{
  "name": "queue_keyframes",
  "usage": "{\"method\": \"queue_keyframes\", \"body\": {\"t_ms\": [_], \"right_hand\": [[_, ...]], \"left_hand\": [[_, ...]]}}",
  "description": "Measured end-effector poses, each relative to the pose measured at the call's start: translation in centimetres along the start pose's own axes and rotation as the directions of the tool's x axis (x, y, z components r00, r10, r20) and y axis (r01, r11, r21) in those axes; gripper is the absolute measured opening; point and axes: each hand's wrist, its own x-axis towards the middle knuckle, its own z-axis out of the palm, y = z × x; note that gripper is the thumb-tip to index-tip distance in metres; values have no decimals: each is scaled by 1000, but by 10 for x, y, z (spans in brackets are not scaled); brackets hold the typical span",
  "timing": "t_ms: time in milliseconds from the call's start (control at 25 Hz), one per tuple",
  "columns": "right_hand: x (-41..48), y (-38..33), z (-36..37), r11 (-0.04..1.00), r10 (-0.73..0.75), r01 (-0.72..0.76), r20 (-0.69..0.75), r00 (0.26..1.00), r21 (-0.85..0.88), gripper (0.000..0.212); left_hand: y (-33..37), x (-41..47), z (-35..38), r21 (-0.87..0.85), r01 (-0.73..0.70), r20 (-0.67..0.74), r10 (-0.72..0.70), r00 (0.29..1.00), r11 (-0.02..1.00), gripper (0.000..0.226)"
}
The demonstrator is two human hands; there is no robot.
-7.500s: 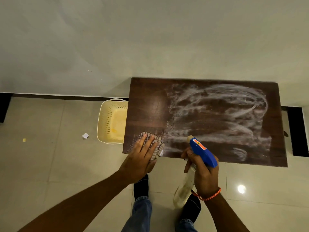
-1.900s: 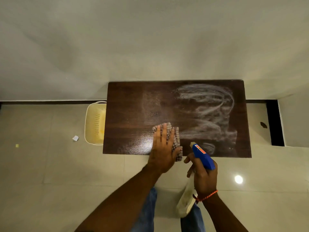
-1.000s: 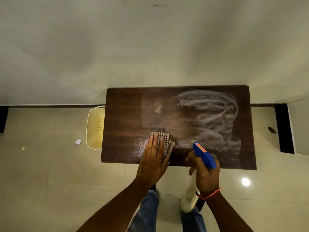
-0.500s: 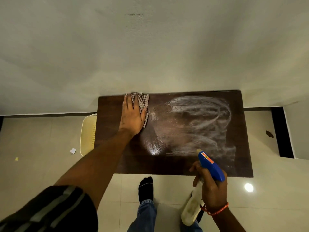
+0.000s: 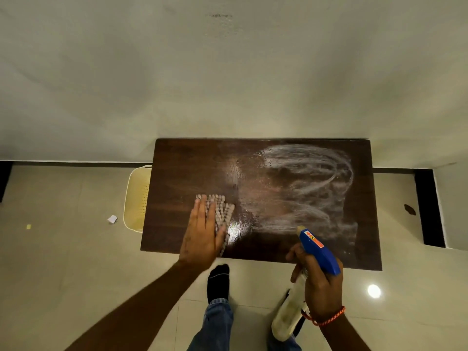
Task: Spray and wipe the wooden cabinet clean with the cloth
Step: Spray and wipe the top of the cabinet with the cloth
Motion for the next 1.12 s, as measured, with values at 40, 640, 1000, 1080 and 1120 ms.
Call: {"method": "queue_keyframes", "body": {"t_ms": [40, 640, 1000, 1080, 1120], "right_hand": [[0, 2, 0, 1000, 10, -10, 8, 1000, -7, 24], [5, 5, -5, 998, 7, -7, 4, 1000, -56, 33], [-4, -1, 16, 1000, -12, 12, 19, 1000, -22, 34], [-3, 1, 18, 1000, -7, 7, 29, 1000, -3, 34], [-2, 2, 18, 1000, -5, 5, 32, 999, 0, 37]], "left_hand": [[-13, 20, -10, -4, 60, -23, -60, 998, 998, 76], [59, 152, -44, 46, 41, -160, -33, 986, 998, 73], [-14, 154, -65, 93, -89, -132, 101, 986, 992, 70], [-49, 151, -70, 75, 67, -158, -55, 986, 995, 76], [-54, 149, -69, 74, 122, -164, -109, 980, 990, 78]]}}
